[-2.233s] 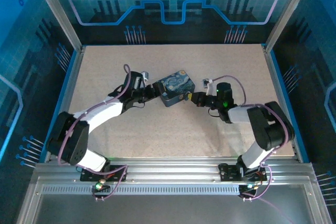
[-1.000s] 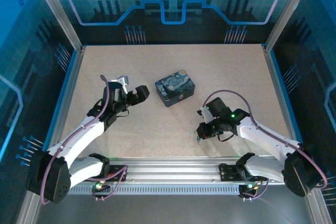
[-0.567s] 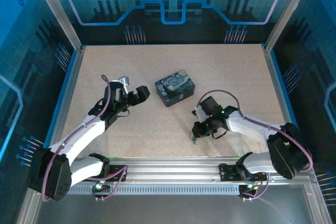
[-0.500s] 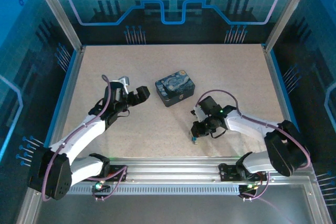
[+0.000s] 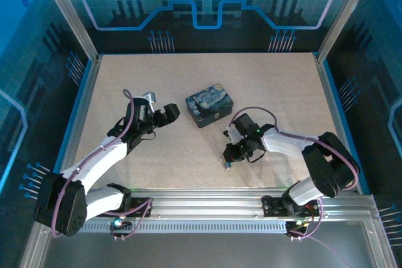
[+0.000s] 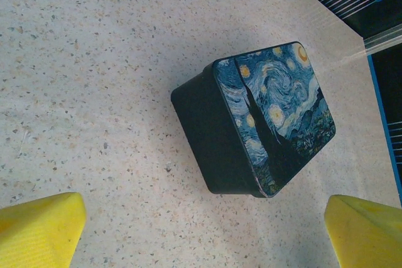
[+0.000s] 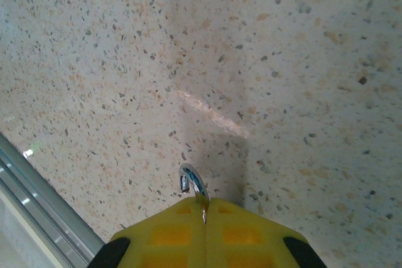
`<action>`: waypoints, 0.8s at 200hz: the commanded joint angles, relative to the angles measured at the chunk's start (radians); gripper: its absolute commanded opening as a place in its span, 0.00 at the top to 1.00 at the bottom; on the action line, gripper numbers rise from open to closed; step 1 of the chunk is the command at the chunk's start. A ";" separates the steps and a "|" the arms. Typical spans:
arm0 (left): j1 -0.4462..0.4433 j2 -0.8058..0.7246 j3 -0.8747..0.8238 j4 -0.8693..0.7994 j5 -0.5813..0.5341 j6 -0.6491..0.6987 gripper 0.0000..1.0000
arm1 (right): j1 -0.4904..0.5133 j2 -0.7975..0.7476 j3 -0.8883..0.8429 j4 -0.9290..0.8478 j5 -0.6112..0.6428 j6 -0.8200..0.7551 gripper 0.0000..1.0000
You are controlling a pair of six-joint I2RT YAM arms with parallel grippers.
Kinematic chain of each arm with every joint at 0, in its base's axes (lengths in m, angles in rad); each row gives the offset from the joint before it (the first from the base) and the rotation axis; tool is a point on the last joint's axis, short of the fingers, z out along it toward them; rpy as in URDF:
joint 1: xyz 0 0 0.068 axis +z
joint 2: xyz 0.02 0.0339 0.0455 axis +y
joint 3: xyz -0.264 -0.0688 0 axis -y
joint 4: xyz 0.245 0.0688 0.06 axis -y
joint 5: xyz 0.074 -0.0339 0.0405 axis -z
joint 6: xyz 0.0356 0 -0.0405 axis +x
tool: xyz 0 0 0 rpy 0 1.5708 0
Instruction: Unlock the padlock with the key
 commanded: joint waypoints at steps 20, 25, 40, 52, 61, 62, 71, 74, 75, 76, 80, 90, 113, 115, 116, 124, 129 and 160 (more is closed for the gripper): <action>0.009 0.006 0.019 -0.001 0.024 -0.007 0.01 | 0.011 0.027 0.012 0.024 0.003 -0.014 0.89; 0.009 0.006 0.018 -0.001 0.024 -0.008 0.01 | 0.011 0.027 0.012 0.024 0.002 -0.013 0.88; 0.009 0.003 0.017 -0.002 0.023 -0.006 0.01 | 0.009 0.024 0.012 0.019 0.004 -0.015 0.84; 0.009 0.000 0.017 -0.004 0.023 -0.005 0.01 | 0.008 0.015 0.011 0.019 0.006 -0.015 0.82; 0.009 -0.001 0.019 -0.005 0.023 -0.004 0.01 | 0.006 0.003 0.010 0.017 0.008 -0.015 0.79; 0.009 -0.001 0.019 -0.005 0.023 -0.004 0.01 | 0.006 0.002 0.010 0.016 0.008 -0.015 0.79; 0.009 -0.005 0.019 -0.006 0.022 -0.002 0.01 | 0.003 -0.011 0.012 0.006 0.013 -0.017 0.78; 0.009 -0.005 0.018 -0.008 0.021 -0.002 0.01 | 0.002 -0.017 0.012 0.002 0.016 -0.018 0.77; 0.009 -0.006 0.019 -0.008 0.022 -0.002 0.01 | 0.001 -0.019 0.013 0.001 0.017 -0.019 0.77; 0.009 -0.006 0.020 -0.009 0.022 -0.002 0.01 | 0.000 -0.021 0.013 0.000 0.018 -0.020 0.77; 0.009 -0.009 0.020 -0.009 0.021 -0.002 0.01 | 0.000 -0.028 0.016 -0.006 0.019 -0.020 0.76; 0.009 -0.014 0.022 -0.010 0.022 -0.002 0.01 | -0.004 -0.051 0.018 -0.021 0.027 -0.024 0.75; 0.009 -0.027 0.025 -0.016 0.018 -0.002 0.01 | -0.016 -0.124 0.032 -0.056 0.050 -0.035 0.72; 0.009 -0.030 0.027 -0.017 0.018 -0.003 0.01 | -0.016 -0.133 0.033 -0.059 0.053 -0.037 0.72; 0.009 -0.031 0.027 -0.017 0.018 -0.002 0.01 | -0.018 -0.136 0.034 -0.061 0.055 -0.039 0.72; 0.009 -0.036 0.030 -0.021 0.013 -0.001 0.01 | -0.026 -0.169 0.041 -0.072 0.066 -0.045 0.70; 0.009 -0.042 0.033 -0.025 0.010 0.001 0.01 | -0.031 -0.189 0.046 -0.081 0.073 -0.048 0.69; 0.015 -0.099 0.040 -0.060 -0.043 0.030 0.01 | -0.080 -0.320 0.068 -0.106 0.139 -0.087 0.59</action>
